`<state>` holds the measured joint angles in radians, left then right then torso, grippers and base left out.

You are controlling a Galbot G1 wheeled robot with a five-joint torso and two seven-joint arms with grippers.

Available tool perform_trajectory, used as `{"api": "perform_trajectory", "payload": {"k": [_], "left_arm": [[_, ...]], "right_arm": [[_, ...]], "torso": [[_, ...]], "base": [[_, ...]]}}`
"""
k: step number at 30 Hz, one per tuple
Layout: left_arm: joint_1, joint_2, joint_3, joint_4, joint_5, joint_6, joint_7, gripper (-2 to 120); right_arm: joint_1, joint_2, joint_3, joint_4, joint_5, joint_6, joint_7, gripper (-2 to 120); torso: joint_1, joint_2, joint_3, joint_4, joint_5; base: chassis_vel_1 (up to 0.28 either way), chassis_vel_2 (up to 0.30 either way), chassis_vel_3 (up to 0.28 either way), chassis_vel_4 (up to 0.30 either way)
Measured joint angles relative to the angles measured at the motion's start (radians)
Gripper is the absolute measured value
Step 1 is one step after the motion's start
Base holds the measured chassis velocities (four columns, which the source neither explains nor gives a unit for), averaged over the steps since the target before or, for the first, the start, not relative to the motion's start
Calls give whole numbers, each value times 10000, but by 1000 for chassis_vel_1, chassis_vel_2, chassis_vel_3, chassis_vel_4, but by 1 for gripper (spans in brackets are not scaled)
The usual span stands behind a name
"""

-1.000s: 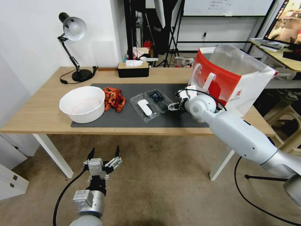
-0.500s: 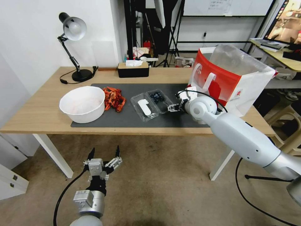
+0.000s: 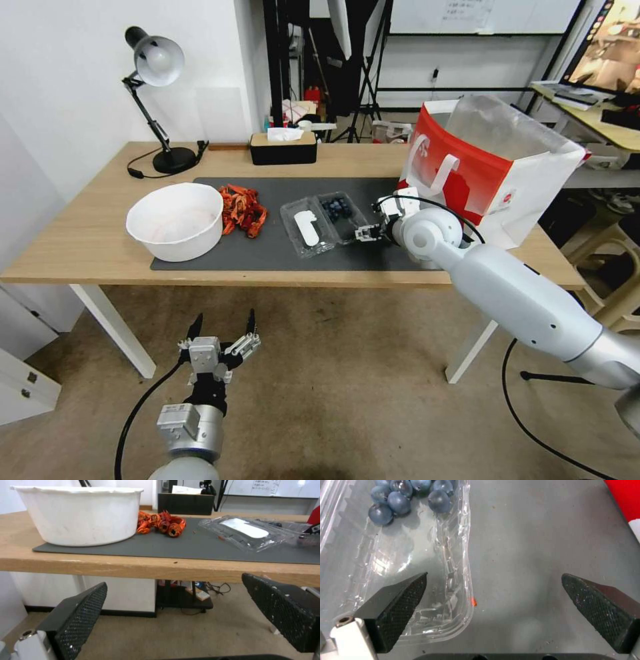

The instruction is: Close the takeout container lid, then place the container into the takeout bag.

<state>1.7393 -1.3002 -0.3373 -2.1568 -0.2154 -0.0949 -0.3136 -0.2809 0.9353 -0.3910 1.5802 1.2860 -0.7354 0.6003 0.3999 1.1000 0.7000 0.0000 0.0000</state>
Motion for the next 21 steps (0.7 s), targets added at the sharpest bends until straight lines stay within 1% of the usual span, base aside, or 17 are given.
{"api": "perform_trajectory", "payload": {"k": [21], "left_arm": [[-11, -3, 30, 18, 15, -17, 9, 100]], "right_arm": [[-113, -85, 17, 280, 234, 0, 189, 100]], "torso": [[0, 0, 0, 0, 0]], "base": [[0, 0, 0, 0]]}}
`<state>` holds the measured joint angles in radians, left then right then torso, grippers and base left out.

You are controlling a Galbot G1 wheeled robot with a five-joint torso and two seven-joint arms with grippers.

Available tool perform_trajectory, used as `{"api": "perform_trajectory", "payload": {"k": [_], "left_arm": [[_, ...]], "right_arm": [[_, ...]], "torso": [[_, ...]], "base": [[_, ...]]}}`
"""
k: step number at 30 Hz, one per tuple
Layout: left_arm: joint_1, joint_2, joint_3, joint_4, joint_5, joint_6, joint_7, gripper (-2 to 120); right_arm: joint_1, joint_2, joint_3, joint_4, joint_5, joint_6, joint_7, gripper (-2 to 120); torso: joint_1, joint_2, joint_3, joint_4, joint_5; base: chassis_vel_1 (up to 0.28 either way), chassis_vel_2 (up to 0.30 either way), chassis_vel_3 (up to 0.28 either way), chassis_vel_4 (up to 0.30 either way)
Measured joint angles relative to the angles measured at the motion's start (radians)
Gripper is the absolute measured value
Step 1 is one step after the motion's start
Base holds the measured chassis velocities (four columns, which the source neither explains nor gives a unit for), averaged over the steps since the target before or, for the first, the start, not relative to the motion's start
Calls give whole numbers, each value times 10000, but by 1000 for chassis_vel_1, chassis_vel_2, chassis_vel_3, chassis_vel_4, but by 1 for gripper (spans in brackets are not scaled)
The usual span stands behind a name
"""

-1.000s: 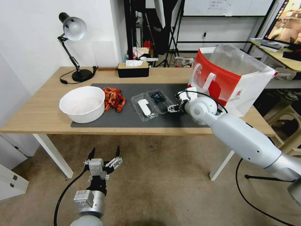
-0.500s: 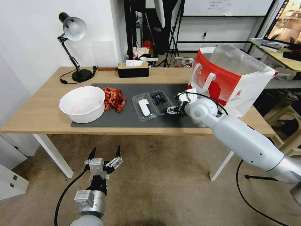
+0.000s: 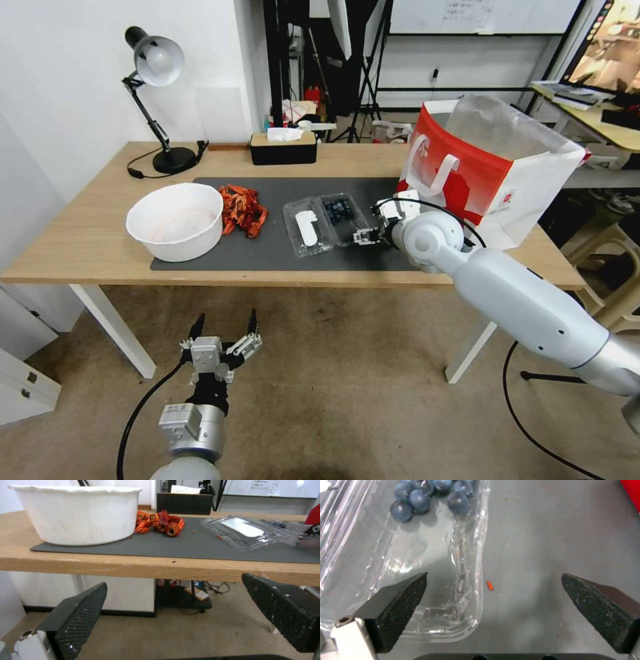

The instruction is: Close the takeout container lid, then place the container into the takeout bag.

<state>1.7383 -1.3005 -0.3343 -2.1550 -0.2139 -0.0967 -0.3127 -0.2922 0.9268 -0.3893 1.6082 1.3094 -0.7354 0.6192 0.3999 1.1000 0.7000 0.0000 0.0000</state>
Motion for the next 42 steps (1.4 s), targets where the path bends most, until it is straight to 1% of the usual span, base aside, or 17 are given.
{"api": "perform_trajectory", "payload": {"k": [12, 26, 28, 31, 32, 35, 36, 37, 38, 39, 40, 41, 42], "left_arm": [[-7, 2, 36, 18, 0, -3, 7, 100], [-19, 9, 63, 29, 11, -19, 25, 100], [-20, 13, 62, 29, 12, -19, 26, 100], [-14, 16, 41, 14, 9, -20, 27, 100], [-14, 16, 41, 14, 9, -20, 27, 100], [-9, 13, 30, -23, 1, -43, 33, 100], [-13, 10, 29, -36, -5, -45, 35, 100], [-13, 10, 29, -36, -5, -45, 35, 100], [-18, 4, 28, -54, -10, -45, 36, 100], [-30, -1, 28, -73, -22, -45, 37, 100], [-40, -5, 29, -95, -31, -42, 38, 100], [-40, -5, 29, -95, -31, -42, 38, 100], [-49, -5, 31, -122, -41, -34, 42, 100]], "right_arm": [[-181, -83, -23, 365, 157, 0, 184, 100], [-350, 34, 111, 511, 324, 1, 429, 100], [-434, 24, 243, 578, 287, 1, 421, 100], [-772, 7, 808, 947, -136, 4, 367, 100], [-772, 7, 808, 947, -136, 4, 367, 100], [-1526, -137, 1705, 1730, -1562, 77, -109, 100], [-1871, -199, 2039, 2084, -1961, 303, -335, 100], [-1871, -199, 2039, 2084, -1961, 303, -335, 100], [-2282, -316, 2371, 2521, -2384, 804, -593, 100], [-2727, -462, 2734, 2916, -2890, 1397, -889, 100], [-3247, -607, 3081, 3258, -3553, 2136, -1174, 100], [-3247, -607, 3081, 3258, -3553, 2136, -1174, 100], [-3922, -752, 3384, 3613, -4372, 3043, -1431, 100]], "torso": [[1, 0, 0, 0, 0], [0, 0, 0, 1, 0], [0, 0, 0, 0, -1], [1, 0, 0, 1, 0], [1, 0, 0, 1, 0], [0, 0, 0, 1, -3], [0, 0, 0, -2, 1], [0, 0, 0, -2, 1], [1, -1, 0, 0, 4], [0, 0, -1, 4, -3], [0, 0, -1, 1, -5], [0, 0, -1, 1, -5], [0, 0, -1, -2, 1]], "base": [[0, 0, 0, 0], [0, 0, 0, 0], [0, 0, 0, 0], [0, 0, 0, 0], [0, 0, 0, 0], [0, 0, 0, 0], [0, 0, 0, 0], [0, 0, 0, 0], [0, 0, 0, 0], [0, 0, 0, 0], [0, 0, 0, 0], [0, 0, 0, 0], [0, 0, 0, 0]]}}
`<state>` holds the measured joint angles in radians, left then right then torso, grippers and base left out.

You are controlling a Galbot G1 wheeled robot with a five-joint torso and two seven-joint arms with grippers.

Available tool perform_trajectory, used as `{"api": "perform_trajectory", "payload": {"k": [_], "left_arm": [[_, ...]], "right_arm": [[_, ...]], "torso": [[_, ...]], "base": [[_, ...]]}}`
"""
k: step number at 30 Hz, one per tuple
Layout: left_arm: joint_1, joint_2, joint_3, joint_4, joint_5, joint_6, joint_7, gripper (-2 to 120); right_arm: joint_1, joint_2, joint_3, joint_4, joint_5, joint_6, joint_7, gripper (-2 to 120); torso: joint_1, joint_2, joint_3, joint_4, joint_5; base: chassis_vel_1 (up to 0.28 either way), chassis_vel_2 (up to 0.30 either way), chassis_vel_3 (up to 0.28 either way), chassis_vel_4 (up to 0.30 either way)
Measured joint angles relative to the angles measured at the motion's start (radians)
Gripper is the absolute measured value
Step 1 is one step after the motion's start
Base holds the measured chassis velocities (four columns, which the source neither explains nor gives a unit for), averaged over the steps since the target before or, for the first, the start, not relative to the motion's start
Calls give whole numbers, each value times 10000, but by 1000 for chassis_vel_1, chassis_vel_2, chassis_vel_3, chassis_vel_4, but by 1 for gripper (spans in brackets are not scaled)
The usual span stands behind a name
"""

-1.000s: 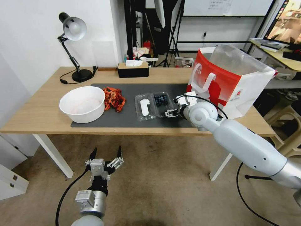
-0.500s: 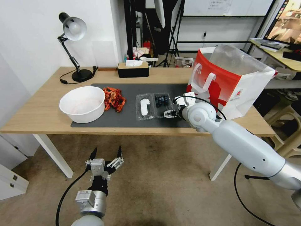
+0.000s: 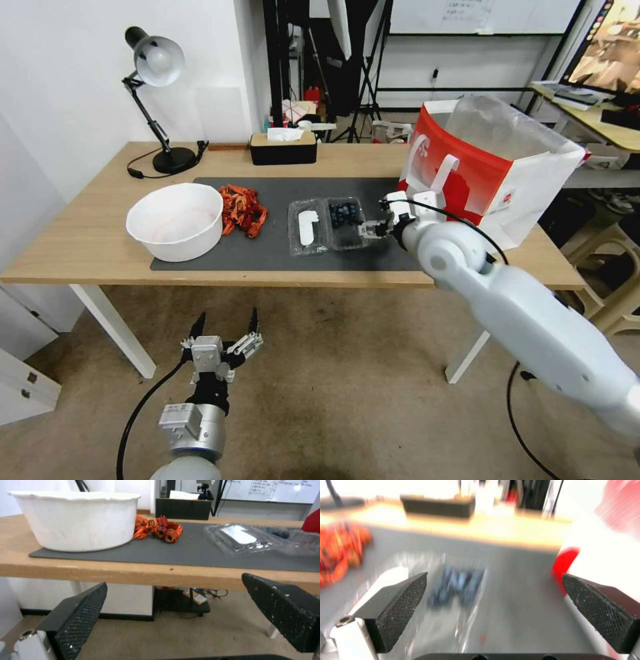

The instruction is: Close the takeout container lid, then place the container into the takeout bag.

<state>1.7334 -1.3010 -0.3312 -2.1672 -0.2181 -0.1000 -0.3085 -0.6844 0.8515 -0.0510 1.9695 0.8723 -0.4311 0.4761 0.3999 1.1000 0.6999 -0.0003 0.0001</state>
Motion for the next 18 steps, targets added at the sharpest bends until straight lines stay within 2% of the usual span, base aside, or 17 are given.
{"api": "perform_trajectory", "payload": {"k": [2, 3, 4, 7, 8, 11, 12, 16, 18], "left_arm": [[-25, 21, -4, -37, -42, 22, 8, 100], [-25, 21, -4, -37, -42, 22, 8, 100], [-31, 41, -21, -67, -81, 29, 10, 100], [-71, 98, -37, -118, -183, 66, 18, 100], [-71, 98, -37, -118, -183, 66, 18, 100], [-119, 129, 5, -140, -266, 105, 32, 100], [-119, 129, 5, -140, -266, 105, 32, 100], [-190, 193, 37, -165, -465, 199, 48, 100], [-219, 218, 44, -167, -521, 233, 50, 100]], "right_arm": [[-1179, -143, 394, 381, -1408, 1451, -300, 100], [-1179, -143, 394, 381, -1408, 1451, -300, 100], [-1907, -110, 565, 524, -2153, 2386, -402, 100], [-3746, 456, 1455, 880, -3662, 4290, -669, 100], [-3746, 456, 1455, 880, -3662, 4290, -669, 100], [-5673, 1342, 2482, 1162, -4914, 5586, -1055, 100], [-5673, 1342, 2482, 1162, -4914, 5586, -1055, 100], [-7602, 2422, 3521, 1443, -6044, 6685, -1576, 100], [-7935, 2627, 3691, 1495, -6263, 6873, -1651, 100]], "torso": [[0, 0, 0, -4, -1], [0, 0, 0, -4, -1], [0, 0, 0, -2, 1], [0, 0, 2, 6, -3], [0, 0, 2, 6, -3], [-1, 0, 1, 1, -2], [-1, 0, 1, 1, -2], [-1, 1, 0, 1, -6], [-2, 1, 0, 2, -3]], "base": [[0, 0, 0, 0], [0, 0, 0, 0], [0, 0, 0, 0], [0, 0, 0, 0], [0, 0, 0, 0], [0, 0, 0, 0], [0, 0, 0, 0], [0, 0, 0, 0], [0, 0, 0, 0]]}}
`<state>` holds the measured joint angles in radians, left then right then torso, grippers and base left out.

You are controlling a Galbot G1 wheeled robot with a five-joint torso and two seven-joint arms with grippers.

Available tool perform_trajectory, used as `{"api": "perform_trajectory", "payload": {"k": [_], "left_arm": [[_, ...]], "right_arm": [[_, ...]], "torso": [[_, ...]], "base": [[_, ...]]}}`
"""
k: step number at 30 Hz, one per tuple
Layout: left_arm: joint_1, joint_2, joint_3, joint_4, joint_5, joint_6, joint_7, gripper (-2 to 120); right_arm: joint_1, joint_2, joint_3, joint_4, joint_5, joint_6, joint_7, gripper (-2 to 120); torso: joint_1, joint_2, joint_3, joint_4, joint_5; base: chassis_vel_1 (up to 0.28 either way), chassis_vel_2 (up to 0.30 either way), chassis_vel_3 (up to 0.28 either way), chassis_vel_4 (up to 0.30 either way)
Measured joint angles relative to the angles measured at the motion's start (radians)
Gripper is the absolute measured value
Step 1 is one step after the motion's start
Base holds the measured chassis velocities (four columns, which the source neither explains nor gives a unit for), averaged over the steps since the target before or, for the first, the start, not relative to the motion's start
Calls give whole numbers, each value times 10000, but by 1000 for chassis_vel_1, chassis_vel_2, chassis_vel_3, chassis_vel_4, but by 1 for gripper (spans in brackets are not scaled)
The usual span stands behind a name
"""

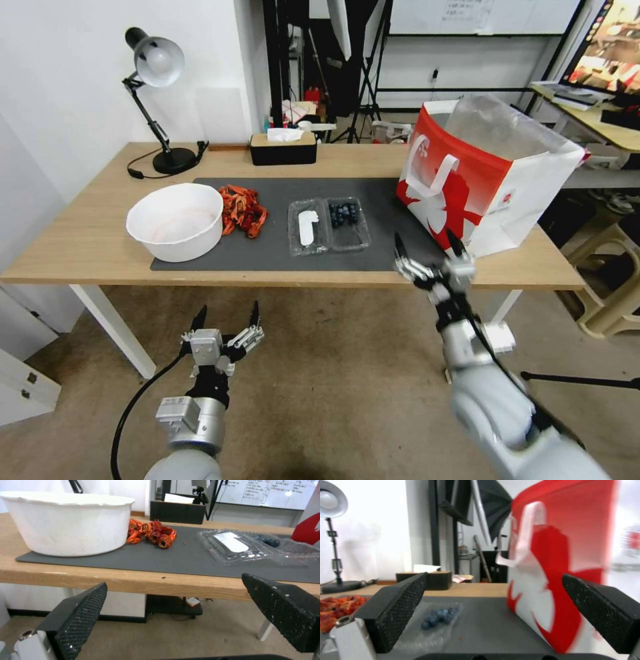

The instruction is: Close the takeout container lid, then place the container into the takeout bag.

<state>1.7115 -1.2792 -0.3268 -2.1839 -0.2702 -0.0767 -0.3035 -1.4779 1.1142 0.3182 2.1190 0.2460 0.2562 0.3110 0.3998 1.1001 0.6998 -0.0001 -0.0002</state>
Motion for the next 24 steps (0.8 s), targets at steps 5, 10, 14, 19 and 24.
{"api": "perform_trajectory", "payload": {"k": [5, 10, 14, 19, 24], "left_arm": [[-54, 41, 9, -1, -79, 45, 0, 100], [-119, 96, 35, -9, -206, 117, 2, 100], [-187, 151, 87, -5, -344, 177, 7, 100], [-233, 285, 185, 1, -681, 262, -3, 100], [-650, 480, 329, -785, -3560, 628, -78, 100]], "right_arm": [[-622, 409, 373, 61, -470, 411, -107, 100], [-1457, 972, 717, 69, -995, 910, -221, 100], [-2240, 1671, 849, -111, -1284, 1490, -420, 100], [-2597, 2190, 938, -377, -1365, 1938, -638, 100], [-1988, 1874, 314, -768, -1202, 1725, -683, 100]], "torso": [[1, 0, 0, 2, -1], [0, 0, 1, 2, 0], [0, 0, 0, -5, 2], [1, -2, 0, 1, 1], [1, -2, 2, 11, 7]], "base": [[0, 0, 0, 0], [0, 0, 0, 0], [0, 0, 0, 0], [0, 0, 0, 0], [0, 0, 0, 0]]}}
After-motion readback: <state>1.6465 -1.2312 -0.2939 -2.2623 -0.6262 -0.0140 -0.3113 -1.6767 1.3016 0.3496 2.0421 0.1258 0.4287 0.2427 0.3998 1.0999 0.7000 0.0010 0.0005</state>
